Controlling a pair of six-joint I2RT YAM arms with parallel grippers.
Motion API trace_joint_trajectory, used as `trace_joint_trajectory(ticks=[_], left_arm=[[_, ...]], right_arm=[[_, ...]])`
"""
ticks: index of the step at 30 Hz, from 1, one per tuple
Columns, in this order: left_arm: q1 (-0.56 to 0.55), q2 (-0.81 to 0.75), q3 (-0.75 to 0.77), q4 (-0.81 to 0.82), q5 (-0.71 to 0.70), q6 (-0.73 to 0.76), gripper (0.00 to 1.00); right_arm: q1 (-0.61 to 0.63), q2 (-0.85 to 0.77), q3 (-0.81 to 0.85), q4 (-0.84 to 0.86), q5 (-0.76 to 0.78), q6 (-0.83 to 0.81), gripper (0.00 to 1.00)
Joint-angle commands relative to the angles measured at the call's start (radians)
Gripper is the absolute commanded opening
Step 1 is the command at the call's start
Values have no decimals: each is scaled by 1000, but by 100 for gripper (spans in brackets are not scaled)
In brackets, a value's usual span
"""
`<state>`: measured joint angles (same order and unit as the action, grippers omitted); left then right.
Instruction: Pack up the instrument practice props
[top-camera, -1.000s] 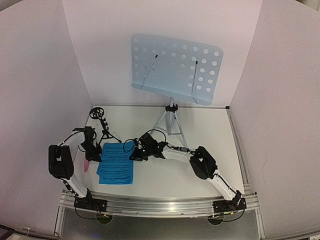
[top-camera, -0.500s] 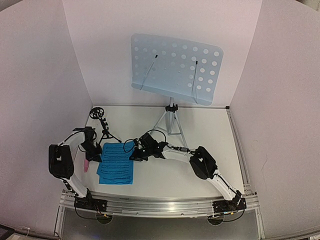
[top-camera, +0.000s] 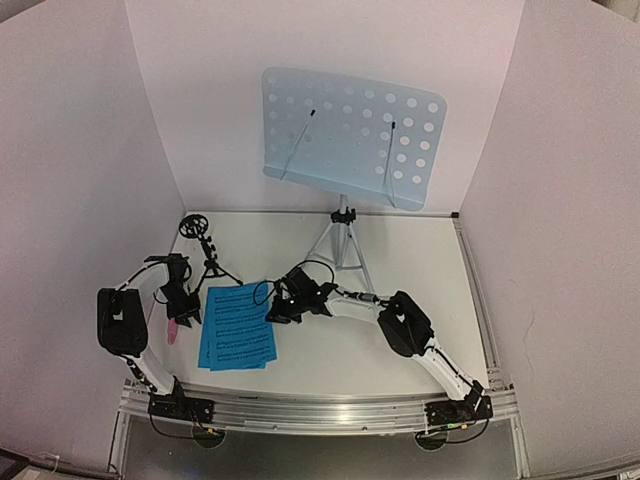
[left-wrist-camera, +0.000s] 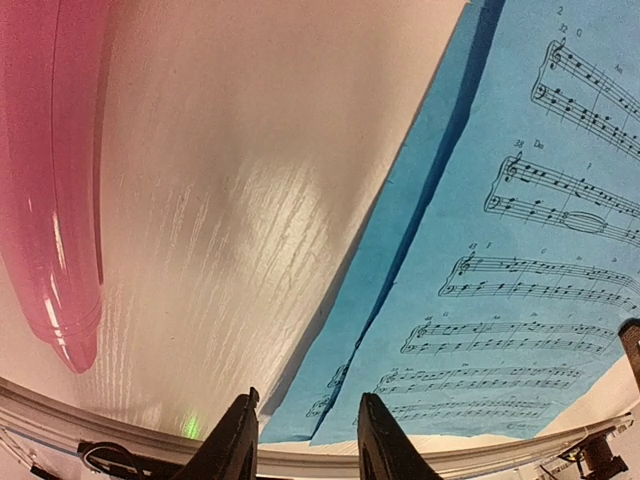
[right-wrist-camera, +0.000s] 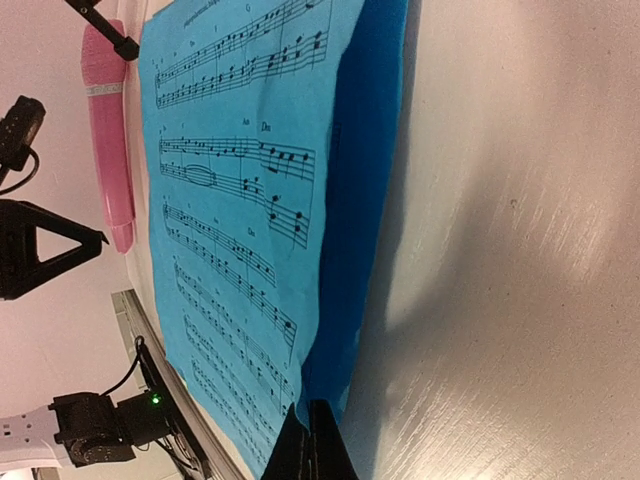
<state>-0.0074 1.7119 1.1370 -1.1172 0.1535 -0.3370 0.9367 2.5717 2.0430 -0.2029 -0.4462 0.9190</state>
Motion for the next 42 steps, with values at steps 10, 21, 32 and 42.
trace_joint_trajectory(ticks=[10, 21, 32, 42], left_arm=[[3, -6, 18, 23, -28, -4, 58], [3, 99, -45, 123, 86, -34, 71], [3, 85, -123, 193, 131, -59, 71], [3, 90, -109, 185, 126, -52, 68]], right_arm=[[8, 14, 50, 97, -18, 253, 0], [8, 21, 9, 142, 13, 318, 0], [11, 47, 1, 193, -15, 392, 0], [11, -2, -92, 194, -27, 357, 0]])
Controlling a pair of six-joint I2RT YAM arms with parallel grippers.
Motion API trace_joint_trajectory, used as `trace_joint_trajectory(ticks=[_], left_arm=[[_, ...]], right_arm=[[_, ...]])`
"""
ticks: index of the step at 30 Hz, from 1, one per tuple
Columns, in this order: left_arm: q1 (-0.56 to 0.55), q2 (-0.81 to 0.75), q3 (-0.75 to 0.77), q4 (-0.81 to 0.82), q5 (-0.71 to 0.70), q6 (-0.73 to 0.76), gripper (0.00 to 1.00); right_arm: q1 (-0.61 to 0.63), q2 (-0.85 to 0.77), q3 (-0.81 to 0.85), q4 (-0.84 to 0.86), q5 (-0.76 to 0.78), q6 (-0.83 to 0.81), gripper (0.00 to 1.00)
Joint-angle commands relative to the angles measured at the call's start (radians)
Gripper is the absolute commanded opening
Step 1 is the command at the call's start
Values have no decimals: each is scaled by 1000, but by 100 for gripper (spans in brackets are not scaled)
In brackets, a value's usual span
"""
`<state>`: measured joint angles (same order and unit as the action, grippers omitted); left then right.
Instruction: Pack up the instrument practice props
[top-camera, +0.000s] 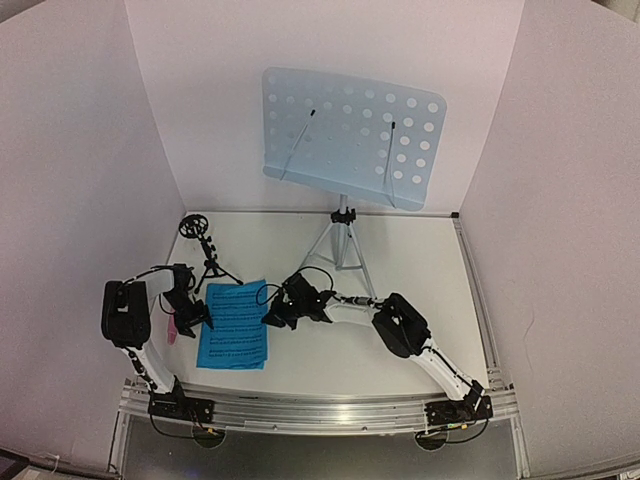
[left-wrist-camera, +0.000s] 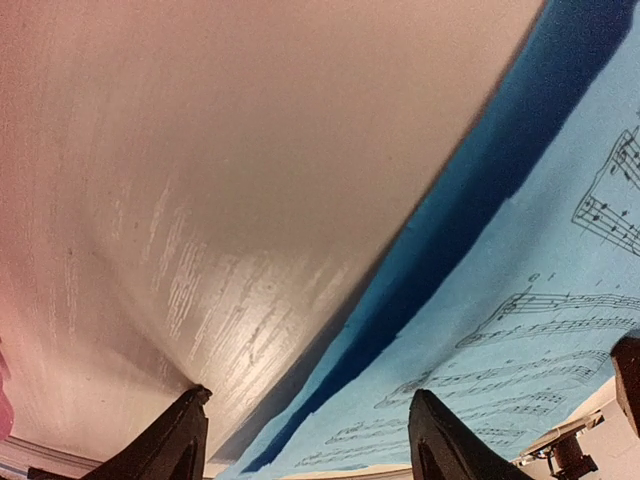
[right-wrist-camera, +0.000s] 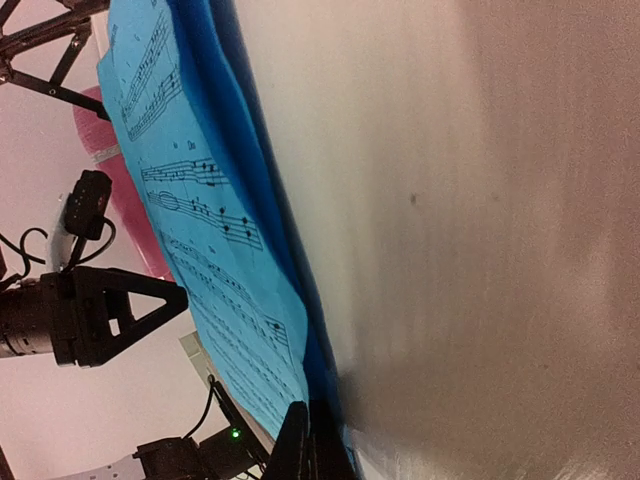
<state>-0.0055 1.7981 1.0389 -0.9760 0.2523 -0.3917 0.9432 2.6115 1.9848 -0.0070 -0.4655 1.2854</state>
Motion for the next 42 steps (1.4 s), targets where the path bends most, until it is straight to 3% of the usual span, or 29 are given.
trace_joint_trajectory(ticks=[1, 11, 28, 42], left_arm=[[1, 3, -12, 44, 27, 2, 68], [1, 4, -11, 39, 46, -4, 62], [1, 8, -17, 45, 59, -10, 60], [1, 21, -7, 46, 61, -11, 59]], right_arm=[[5, -43, -32, -3, -13, -12, 0], [13, -56, -10, -2, -4, 25, 0], [28, -41, 34, 54, 35, 149, 0], [33, -106, -101, 166, 124, 282, 0]])
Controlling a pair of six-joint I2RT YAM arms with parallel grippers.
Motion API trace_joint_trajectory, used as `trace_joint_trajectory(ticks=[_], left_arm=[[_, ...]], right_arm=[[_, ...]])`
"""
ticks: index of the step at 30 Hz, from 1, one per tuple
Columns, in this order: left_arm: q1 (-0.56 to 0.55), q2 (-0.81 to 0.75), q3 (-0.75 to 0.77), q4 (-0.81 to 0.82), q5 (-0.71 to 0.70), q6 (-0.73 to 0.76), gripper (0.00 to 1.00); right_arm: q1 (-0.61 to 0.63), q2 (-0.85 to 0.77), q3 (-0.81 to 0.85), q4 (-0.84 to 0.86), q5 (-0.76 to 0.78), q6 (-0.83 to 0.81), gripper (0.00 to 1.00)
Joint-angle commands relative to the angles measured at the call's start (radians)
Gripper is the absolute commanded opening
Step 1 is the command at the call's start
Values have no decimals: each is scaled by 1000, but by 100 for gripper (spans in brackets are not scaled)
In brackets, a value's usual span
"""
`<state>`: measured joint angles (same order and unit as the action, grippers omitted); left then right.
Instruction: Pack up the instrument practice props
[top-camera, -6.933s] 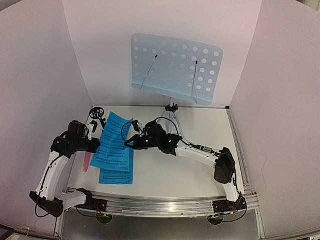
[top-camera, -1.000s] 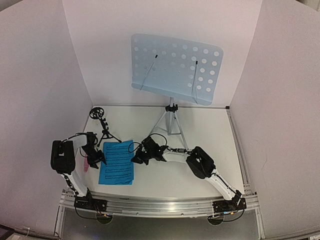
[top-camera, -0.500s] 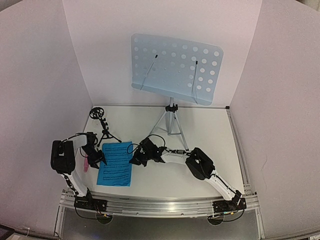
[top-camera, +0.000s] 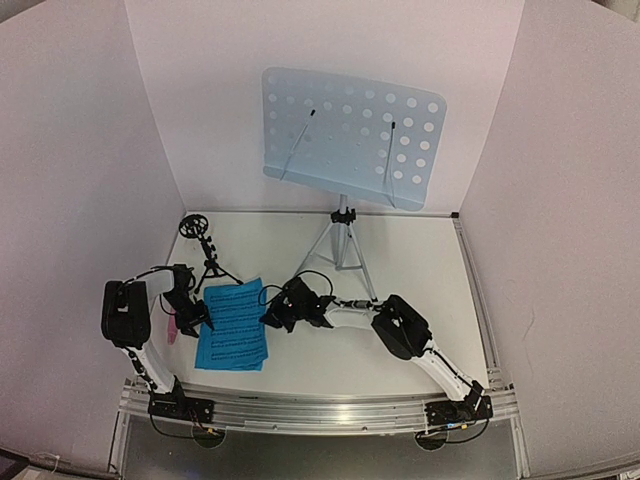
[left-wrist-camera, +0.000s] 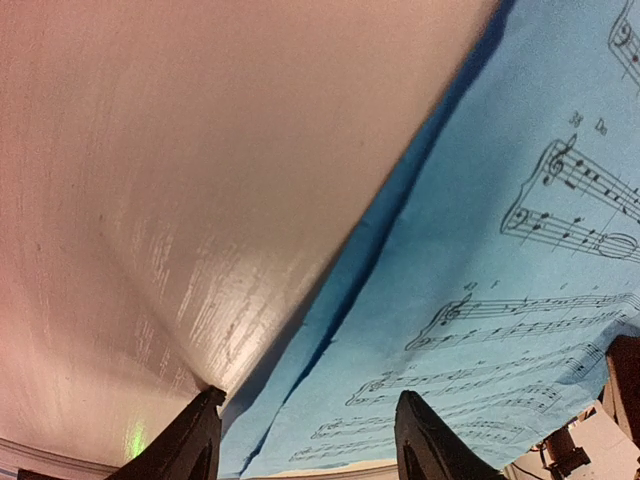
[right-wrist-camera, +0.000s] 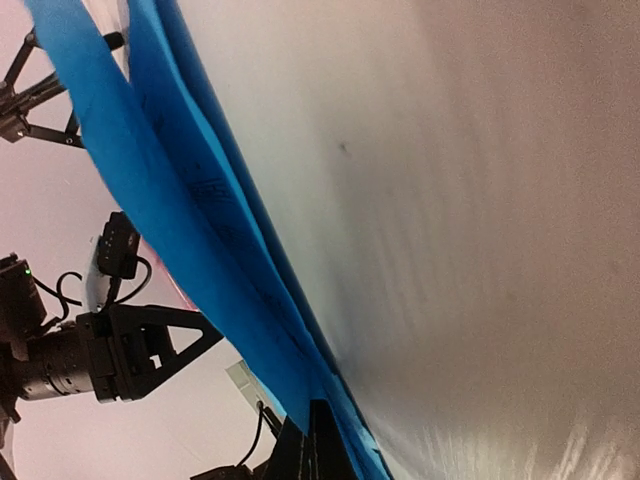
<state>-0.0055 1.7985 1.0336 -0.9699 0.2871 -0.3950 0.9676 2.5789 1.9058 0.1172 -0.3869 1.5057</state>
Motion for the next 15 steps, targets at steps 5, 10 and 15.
trace_joint_trajectory(ticks=[5, 10, 15], left_arm=[[1, 19, -6, 42, 27, -7, 59], [1, 15, -8, 45, 32, -7, 60], [1, -3, 50, 19, 40, 6, 61]], right_arm=[[19, -55, -38, 145, 46, 154, 0], [22, -85, -54, 152, 86, 161, 0], [22, -99, -102, 144, 98, 170, 0]])
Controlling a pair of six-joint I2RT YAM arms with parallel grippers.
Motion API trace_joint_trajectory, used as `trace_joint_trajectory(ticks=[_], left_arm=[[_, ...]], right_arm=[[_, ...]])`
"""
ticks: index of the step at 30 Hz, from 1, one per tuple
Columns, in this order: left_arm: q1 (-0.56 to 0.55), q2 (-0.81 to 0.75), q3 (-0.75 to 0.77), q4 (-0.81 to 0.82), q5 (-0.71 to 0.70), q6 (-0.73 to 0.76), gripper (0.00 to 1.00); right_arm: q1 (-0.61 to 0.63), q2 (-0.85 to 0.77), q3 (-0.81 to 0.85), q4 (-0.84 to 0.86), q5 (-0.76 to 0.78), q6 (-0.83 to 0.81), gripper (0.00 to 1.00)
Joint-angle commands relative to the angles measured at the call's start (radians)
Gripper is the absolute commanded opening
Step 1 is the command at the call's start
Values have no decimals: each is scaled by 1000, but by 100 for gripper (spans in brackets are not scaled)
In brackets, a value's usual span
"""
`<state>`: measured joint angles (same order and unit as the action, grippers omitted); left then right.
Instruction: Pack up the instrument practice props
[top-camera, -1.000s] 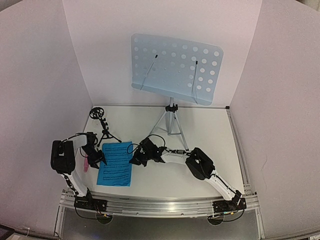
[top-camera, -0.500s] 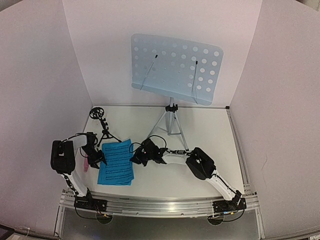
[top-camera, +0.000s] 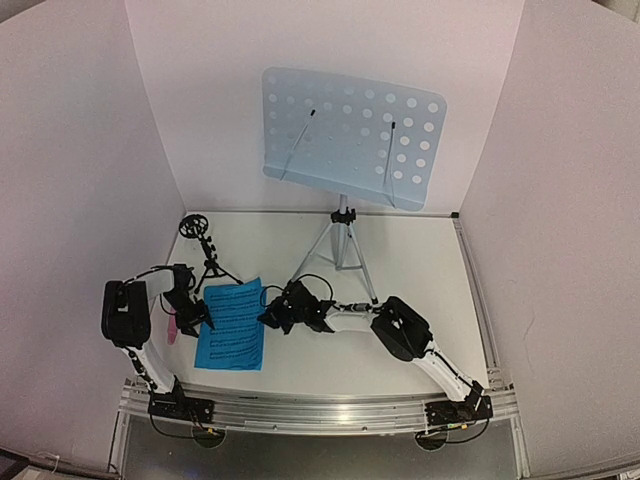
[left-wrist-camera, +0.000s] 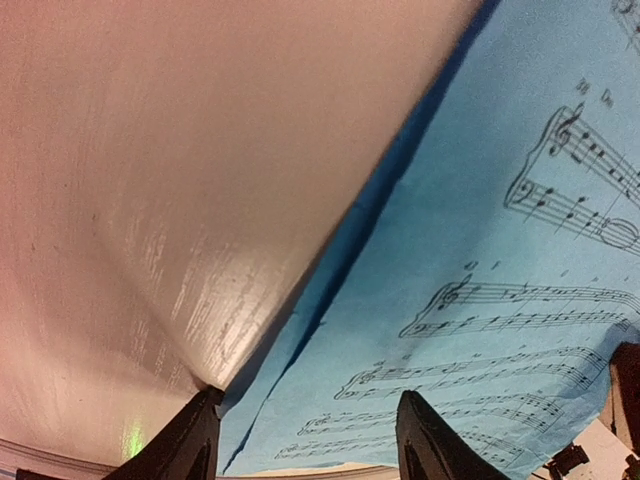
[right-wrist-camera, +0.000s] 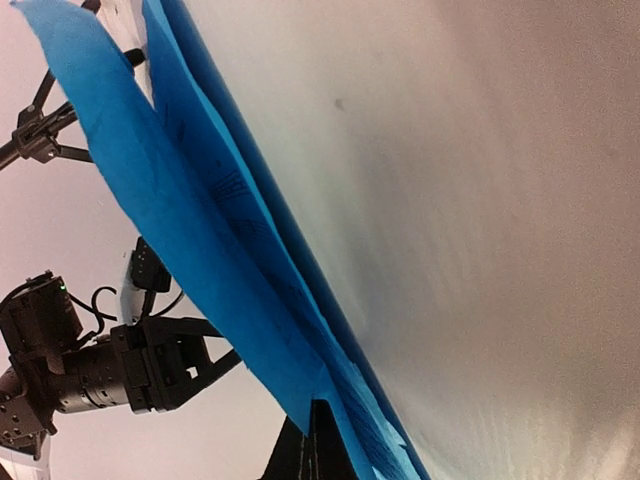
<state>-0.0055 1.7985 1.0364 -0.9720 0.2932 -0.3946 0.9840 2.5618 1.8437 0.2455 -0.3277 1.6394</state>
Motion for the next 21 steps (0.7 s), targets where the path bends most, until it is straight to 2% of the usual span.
trace_joint_trajectory(ticks=[1, 12, 21], left_arm=[[1, -8, 58, 16, 38, 9, 61], [1, -61, 101, 10, 3, 21, 66], [0, -90, 62, 28, -5, 8, 71]], right_arm=[[6, -84, -49, 15, 45, 43, 0], [20, -93, -6, 16, 107, 104, 0], [34, -93, -34, 0, 143, 152, 0]])
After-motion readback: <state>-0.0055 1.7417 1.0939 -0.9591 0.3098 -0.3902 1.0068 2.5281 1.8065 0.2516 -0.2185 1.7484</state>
